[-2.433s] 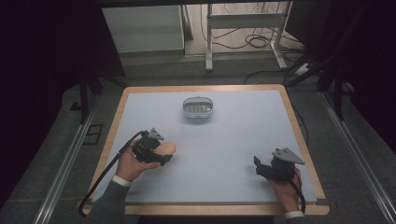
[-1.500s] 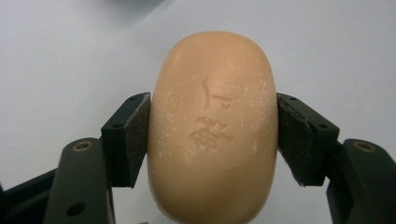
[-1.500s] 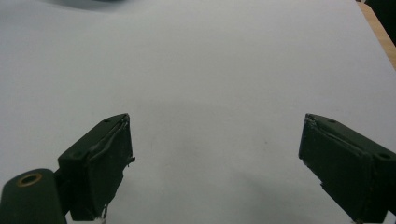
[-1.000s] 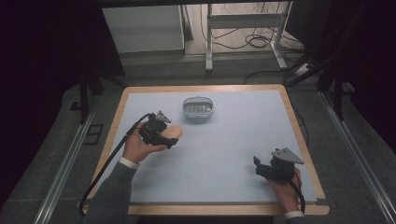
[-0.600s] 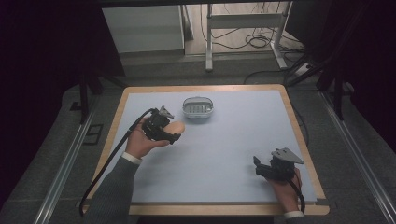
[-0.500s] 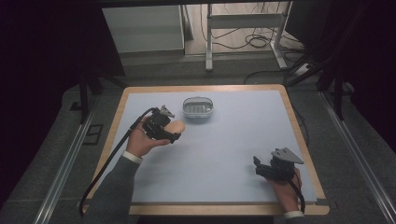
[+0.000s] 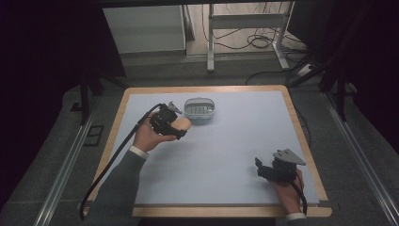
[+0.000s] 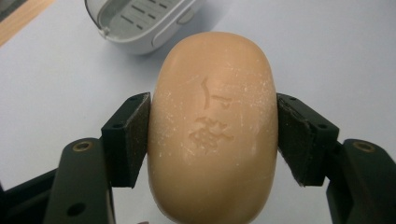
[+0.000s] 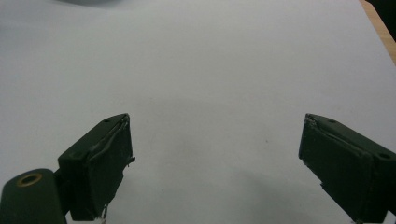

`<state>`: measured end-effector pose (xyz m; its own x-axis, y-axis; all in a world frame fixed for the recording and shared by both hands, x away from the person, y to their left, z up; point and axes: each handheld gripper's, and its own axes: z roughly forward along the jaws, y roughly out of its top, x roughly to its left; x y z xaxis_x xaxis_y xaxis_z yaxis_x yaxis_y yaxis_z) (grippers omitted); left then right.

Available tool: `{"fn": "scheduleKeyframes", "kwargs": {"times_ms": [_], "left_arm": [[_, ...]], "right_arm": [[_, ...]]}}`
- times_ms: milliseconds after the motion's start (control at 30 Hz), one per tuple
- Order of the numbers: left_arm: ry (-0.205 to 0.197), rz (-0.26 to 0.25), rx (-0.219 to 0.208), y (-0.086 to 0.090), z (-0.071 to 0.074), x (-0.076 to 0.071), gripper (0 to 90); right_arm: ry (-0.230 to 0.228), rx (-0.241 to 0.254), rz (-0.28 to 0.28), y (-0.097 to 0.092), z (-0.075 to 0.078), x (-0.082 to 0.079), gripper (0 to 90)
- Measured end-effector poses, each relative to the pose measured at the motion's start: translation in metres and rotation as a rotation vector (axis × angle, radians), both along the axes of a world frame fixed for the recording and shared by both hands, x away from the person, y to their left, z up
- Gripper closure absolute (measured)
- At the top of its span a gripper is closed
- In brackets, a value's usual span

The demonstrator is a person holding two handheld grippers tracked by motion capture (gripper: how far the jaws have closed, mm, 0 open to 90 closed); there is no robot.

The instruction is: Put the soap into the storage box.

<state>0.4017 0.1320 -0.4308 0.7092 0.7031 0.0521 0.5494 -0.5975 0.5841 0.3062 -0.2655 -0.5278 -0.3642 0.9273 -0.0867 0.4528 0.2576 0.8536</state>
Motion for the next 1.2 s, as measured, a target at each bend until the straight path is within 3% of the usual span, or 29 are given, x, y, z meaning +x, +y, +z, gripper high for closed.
{"fn": "scheduleKeyframes", "kwargs": {"times_ms": [233,433,500,1200], "left_arm": [[0.011,-0.018,-0.011,-0.007,-0.001,0.010,31.9],[0.017,-0.003,-0.014,-0.005,-0.004,0.016,31.9],[0.017,-0.004,0.005,-0.004,-0.003,0.018,31.9],[0.010,-0.018,0.004,-0.017,0.013,0.045,32.0]], "right_arm": [[0.001,0.003,0.001,0.000,0.000,0.000,9.9],[0.003,0.001,0.001,0.000,0.000,0.000,9.9],[0.003,0.000,0.001,0.000,0.000,0.000,9.9],[0.001,0.000,0.000,0.000,0.000,0.000,9.9]]}}
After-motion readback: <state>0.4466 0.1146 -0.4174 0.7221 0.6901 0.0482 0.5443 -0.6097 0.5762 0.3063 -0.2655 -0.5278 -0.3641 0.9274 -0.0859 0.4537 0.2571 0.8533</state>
